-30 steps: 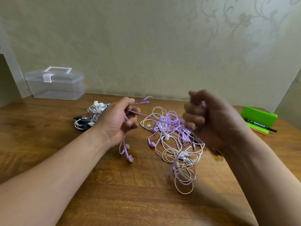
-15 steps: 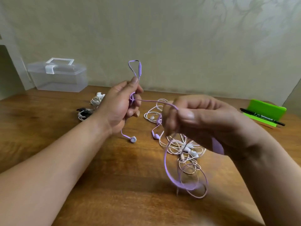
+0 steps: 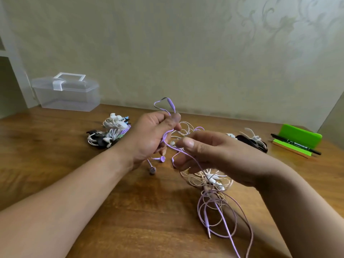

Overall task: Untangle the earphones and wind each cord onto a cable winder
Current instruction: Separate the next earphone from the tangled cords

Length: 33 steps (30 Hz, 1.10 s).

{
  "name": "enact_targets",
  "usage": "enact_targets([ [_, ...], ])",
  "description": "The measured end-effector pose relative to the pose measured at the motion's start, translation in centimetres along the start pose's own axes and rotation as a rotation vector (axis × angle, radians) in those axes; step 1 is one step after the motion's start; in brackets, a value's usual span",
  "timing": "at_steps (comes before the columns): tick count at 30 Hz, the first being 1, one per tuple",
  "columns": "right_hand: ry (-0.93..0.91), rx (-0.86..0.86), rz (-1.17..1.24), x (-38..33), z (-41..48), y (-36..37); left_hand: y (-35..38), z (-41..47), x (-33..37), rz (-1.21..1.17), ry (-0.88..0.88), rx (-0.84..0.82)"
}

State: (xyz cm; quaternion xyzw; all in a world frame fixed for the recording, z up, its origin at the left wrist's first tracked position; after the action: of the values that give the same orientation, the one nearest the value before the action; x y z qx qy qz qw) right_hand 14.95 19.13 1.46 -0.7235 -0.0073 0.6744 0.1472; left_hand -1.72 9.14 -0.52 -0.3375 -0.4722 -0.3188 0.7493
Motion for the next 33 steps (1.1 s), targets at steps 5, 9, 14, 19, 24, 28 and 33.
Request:
enact_targets([
  [5, -0.092, 0.086, 0.019, 1.0, 1.3, 1.4, 0.8, -0.2, -0.6, 0.032, -0.009, -0.014],
  [9, -0.174, 0.4, 0.15, 0.4, 1.1, -1.1, 0.5, -0.3, -0.2, -0.08, -0.069, -0.079],
  [14, -0.333, 0.715, 0.389, 0.9, 0.9, -4.4, -0.3, -0.2, 0.1, -0.172, -0.071, -0.15],
  [19, -0.387, 0.384, 0.782, 0.1, 0.8, -3.6, -1.8, 0.7, -0.7, -0.403, -0.176, 0.037],
  [24, -0.273, -0.182, 0.627, 0.0, -0.4, -1.9, -3.1, 1.1, -1.2, -0.404, -0.165, 0.136],
  [28, -0.236, -0.056, 0.138, 0.5, -0.3, -2.5, -2.3, 0.7, -0.5, -0.322, -0.118, -0.028],
  [33, -0.291, 0.322, -0.076, 0.5, 0.6, -1.6, -0.2, -0.5, 0.4, -0.082, -0.051, -0.253],
])
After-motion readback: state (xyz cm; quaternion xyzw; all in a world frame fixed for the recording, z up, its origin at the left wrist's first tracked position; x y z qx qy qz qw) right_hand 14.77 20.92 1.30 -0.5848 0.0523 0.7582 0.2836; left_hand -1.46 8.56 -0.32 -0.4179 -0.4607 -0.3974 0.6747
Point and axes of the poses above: each hand's wrist, its own z-axis towards the middle knuckle, its own y-axis out of the palm, x = y × z, the point moved 2 cm from there along z, towards the middle knuckle, and after that the axes turned 10 degrees about z, right-handed, at the moved point
